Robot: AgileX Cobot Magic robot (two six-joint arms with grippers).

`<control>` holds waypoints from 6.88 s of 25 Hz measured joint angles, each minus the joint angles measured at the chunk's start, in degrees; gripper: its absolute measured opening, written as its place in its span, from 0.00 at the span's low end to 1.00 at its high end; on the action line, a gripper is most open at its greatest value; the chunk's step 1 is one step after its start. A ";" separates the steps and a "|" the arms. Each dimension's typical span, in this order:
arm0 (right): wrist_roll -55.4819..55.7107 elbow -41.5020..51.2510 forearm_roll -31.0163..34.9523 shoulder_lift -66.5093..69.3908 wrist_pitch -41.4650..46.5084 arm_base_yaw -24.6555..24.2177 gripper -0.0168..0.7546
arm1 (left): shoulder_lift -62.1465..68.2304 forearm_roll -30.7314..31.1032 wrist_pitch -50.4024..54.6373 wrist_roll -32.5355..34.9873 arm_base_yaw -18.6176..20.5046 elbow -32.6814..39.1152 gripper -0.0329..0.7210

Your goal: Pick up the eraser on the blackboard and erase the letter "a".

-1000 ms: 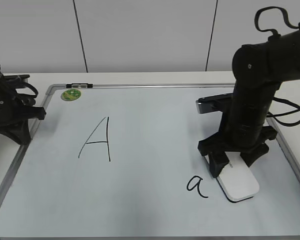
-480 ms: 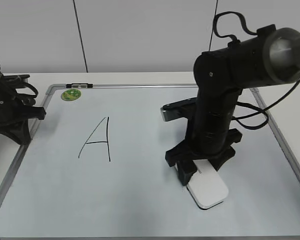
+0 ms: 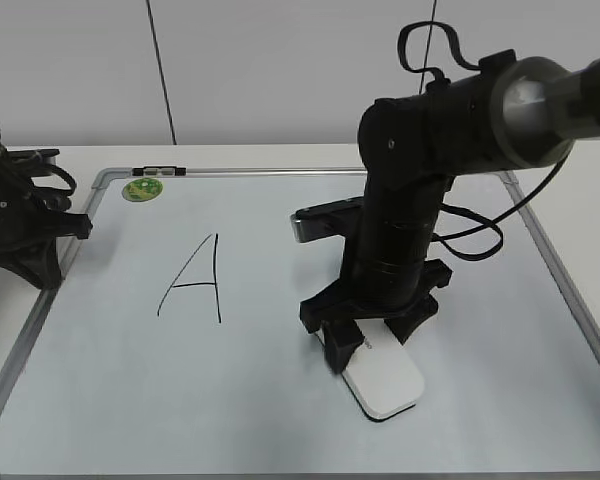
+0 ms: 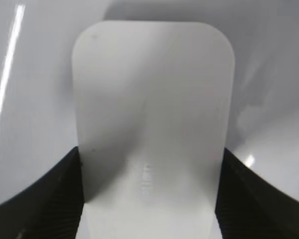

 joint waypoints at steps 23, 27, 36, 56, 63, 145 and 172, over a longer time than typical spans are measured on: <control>12.91 -1.58 -19.98 1.05 7.15 -7.39 0.68 | 0.00 -0.12 0.00 0.00 0.00 0.00 0.10; 13.39 -1.02 -21.01 -0.62 7.15 -11.25 0.68 | 0.00 -0.12 0.00 0.00 0.00 0.00 0.10; 8.53 -3.05 -16.86 -2.07 9.77 -23.29 0.68 | 0.00 -0.12 0.00 0.00 0.00 0.00 0.10; 1.80 -20.83 -11.58 9.58 12.04 -27.60 0.68 | 0.00 -0.12 0.00 0.00 0.00 0.00 0.10; 1.71 -20.83 -11.49 9.61 12.04 -27.60 0.68 | 0.00 -0.12 0.00 0.00 0.00 0.00 0.10; 3.57 -16.90 -5.03 -12.67 13.06 -29.53 0.79 | -25.12 6.04 20.21 -0.10 0.00 -1.26 0.86; 0.47 38.01 -2.54 -73.76 1.67 -29.53 0.79 | -94.17 11.48 9.43 -0.43 -8.75 42.51 0.82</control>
